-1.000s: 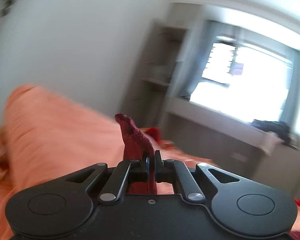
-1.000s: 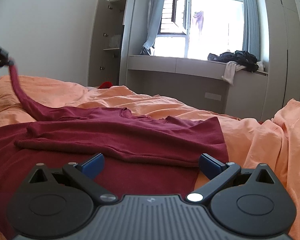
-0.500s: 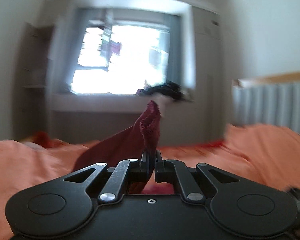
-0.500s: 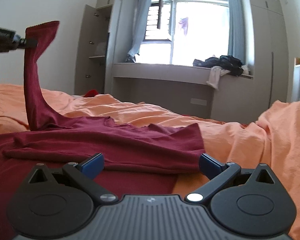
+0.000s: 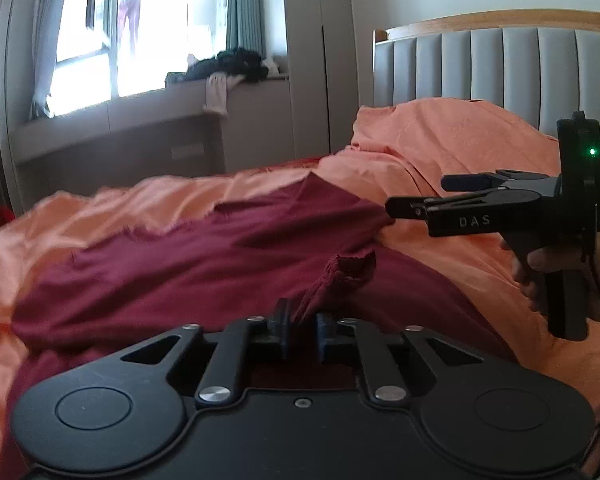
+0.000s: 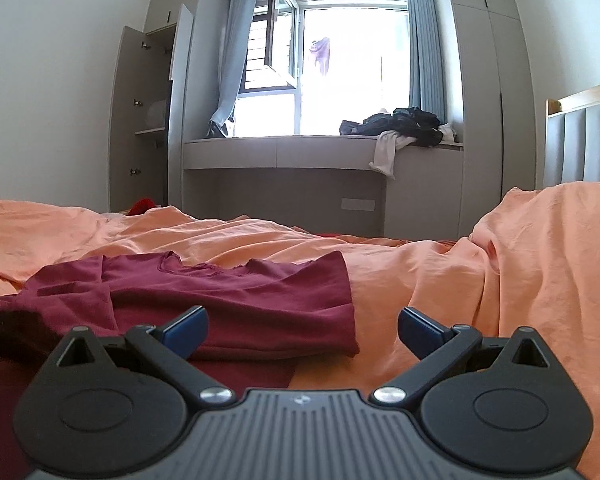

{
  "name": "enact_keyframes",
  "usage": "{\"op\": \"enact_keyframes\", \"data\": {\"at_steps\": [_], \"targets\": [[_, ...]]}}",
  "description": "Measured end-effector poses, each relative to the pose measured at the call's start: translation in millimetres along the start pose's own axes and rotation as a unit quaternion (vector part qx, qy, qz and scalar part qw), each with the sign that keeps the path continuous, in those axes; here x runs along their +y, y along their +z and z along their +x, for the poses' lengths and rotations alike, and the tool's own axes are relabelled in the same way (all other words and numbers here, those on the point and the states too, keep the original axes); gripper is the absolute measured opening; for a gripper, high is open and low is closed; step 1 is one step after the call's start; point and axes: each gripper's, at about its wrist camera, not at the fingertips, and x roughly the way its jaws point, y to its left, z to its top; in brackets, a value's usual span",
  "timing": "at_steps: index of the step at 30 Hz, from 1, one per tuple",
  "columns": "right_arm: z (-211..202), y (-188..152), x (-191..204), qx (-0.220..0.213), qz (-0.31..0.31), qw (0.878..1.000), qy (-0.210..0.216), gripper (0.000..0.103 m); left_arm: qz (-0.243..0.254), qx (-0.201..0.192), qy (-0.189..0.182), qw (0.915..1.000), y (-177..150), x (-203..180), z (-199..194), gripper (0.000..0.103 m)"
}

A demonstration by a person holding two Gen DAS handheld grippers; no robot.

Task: Fold small clothes
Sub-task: 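Lay the sleeve across the sweater body and open the left gripper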

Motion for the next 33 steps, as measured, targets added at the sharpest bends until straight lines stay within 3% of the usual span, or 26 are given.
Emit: {"op": "enact_keyframes", "data": {"at_steps": [4,7,9,12,15,19,23,30,33], "targets": [[1,-2,8,-0.001,-0.006,1.000,0.019,0.103,-0.048,0.003,-0.027,0.9985,3,15,-9,0.055],[1,-4,18,-0.001,-0.015,0.999,0.037,0.103,-0.078,0.003,-0.014,0.9968,8,32,-21,0.067],[1,-6,24,-0.001,-0.022,0.999,0.049,0.103,-0.097,-0.001,0.010,0.9952,10,46,-29,0.076],[1,-10,34,0.003,-0.036,0.997,0.068,0.103,-0.116,-0.027,0.084,0.9894,14,69,-39,0.101],[1,-13,43,0.007,-0.047,0.995,0.084,0.103,-0.133,-0.037,0.158,0.9777,18,95,-39,0.102],[0,-18,52,0.016,-0.050,0.993,0.103,0.103,-0.144,-0.017,0.229,0.9625,26,135,-22,0.102],[1,-20,58,0.023,-0.057,0.992,0.112,0.103,-0.159,0.011,0.296,0.9418,31,189,7,0.102],[1,-23,61,0.025,-0.069,0.990,0.117,0.103,-0.195,0.063,0.346,0.9154,28,260,64,0.102],[2,-26,61,0.031,-0.069,0.990,0.121,0.103,-0.190,0.110,0.360,0.9068,24,271,87,0.102]]}}
